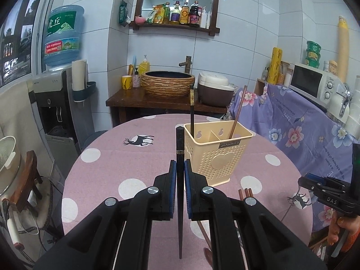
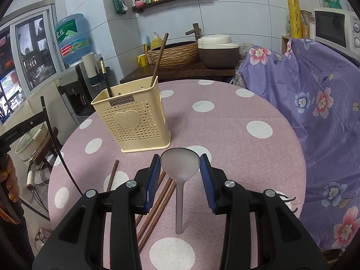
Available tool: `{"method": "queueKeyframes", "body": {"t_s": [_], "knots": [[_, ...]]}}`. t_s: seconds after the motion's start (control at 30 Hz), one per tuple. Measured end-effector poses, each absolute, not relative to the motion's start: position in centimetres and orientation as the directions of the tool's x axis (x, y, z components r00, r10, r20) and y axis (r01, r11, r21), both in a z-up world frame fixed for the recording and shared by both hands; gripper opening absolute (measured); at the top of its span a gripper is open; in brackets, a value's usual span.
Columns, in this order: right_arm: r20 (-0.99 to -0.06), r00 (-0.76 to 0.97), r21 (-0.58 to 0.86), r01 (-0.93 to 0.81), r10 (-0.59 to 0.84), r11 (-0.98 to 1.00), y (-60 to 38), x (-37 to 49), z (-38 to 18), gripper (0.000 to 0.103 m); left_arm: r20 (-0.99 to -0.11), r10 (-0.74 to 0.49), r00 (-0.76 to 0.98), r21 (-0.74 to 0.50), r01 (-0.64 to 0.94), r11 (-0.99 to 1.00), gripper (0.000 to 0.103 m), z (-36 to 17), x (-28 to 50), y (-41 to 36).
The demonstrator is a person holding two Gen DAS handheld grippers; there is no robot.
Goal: Organize utensils
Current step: 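Insert black chopstick into holder with left tool while right tool carries spoon over it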
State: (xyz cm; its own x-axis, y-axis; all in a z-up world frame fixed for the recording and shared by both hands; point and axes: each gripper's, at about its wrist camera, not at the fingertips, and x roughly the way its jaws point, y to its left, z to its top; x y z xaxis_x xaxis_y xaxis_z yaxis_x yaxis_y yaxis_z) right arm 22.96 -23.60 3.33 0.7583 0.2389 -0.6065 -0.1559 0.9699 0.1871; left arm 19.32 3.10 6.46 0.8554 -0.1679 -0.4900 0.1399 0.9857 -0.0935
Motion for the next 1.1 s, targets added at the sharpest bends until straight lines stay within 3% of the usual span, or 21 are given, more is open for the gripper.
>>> {"method": "queueKeyframes", "body": {"t_s": [0.7, 0.9, 1.1], "knots": [[-0.567, 0.759, 0.198, -0.252, 0.321, 0.947, -22.1, 24.9, 7.0, 0.037, -0.433, -0.243, 0.868, -0.106, 0.219, 0.97, 0.008, 10.4, 19.7, 3.0], [-0.476, 0.807, 0.174, -0.303, 0.349, 0.937, -19.8, 28.0, 13.7, 0.037, -0.359, -0.292, 0.886, -0.108, 0.272, 0.956, 0.008, 16.5, 20.8, 2.2], [-0.36, 0.884, 0.129, -0.268, 0.297, 0.955, -17.2, 31.9, 21.4, 0.037, -0.28, -0.264, 0.923, -0.091, 0.248, 0.964, 0.008, 22.0, 24.2, 0.8]]}}
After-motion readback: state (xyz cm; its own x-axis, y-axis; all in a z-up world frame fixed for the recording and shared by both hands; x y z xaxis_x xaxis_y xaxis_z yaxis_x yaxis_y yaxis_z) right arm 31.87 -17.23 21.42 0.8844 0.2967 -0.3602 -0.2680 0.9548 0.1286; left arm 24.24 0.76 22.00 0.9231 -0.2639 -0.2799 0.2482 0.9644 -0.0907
